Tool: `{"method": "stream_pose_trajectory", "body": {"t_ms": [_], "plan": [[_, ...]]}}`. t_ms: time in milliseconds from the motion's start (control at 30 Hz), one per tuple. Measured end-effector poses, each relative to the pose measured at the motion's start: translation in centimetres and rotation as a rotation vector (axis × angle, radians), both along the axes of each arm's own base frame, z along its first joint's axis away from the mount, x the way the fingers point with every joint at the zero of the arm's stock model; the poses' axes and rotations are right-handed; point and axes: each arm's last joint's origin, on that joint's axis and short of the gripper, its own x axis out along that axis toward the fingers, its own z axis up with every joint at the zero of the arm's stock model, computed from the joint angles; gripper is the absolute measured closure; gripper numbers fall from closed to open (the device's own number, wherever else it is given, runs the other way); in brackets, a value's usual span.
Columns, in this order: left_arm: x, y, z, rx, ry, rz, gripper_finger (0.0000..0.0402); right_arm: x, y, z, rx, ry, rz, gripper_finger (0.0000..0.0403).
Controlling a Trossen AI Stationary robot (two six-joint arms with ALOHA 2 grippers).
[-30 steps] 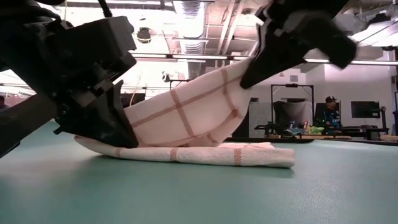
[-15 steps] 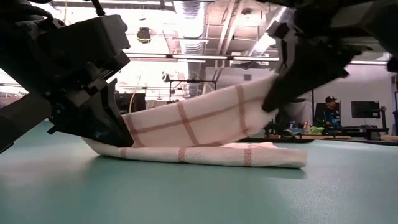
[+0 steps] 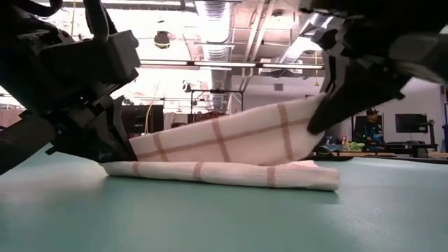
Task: Roll towel into tight, uniform cylinder
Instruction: Fold the white towel
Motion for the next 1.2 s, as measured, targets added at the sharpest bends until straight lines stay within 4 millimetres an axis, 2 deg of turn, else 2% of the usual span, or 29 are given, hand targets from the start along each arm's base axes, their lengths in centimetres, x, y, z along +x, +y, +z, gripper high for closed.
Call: {"method": "stream_pose_trajectory", "body": {"t_ms": [133, 300, 500, 967, 1200], "plan": [[0.1, -0.1, 0.0, -0.007, -0.011, -0.003, 0.0401, 0.5, 0.4, -0.5, 0.049, 0.005, 0.035, 0.0388], [0.1, -0.1, 0.0, -0.018, 0.000, -0.008, 0.0401, 0.8, 0.9, -2.3, 0.051, 0.053, 0.066, 0.0384], [0.1, -0.1, 0.0, -0.020, 0.002, -0.009, 0.0402, 0.9, 1.3, -3.3, 0.057, 0.090, 0.100, 0.0350], [0.1, -0.1, 0.0, -0.036, -0.003, 0.002, 0.0401, -0.6, 2.9, -1.1, 0.088, 0.047, 0.164, 0.0262], [0.1, -0.1, 0.0, -0.039, -0.006, 0.006, 0.0401, -1.2, 3.6, -1.0, 0.057, -0.023, 0.122, 0.0254]]}}
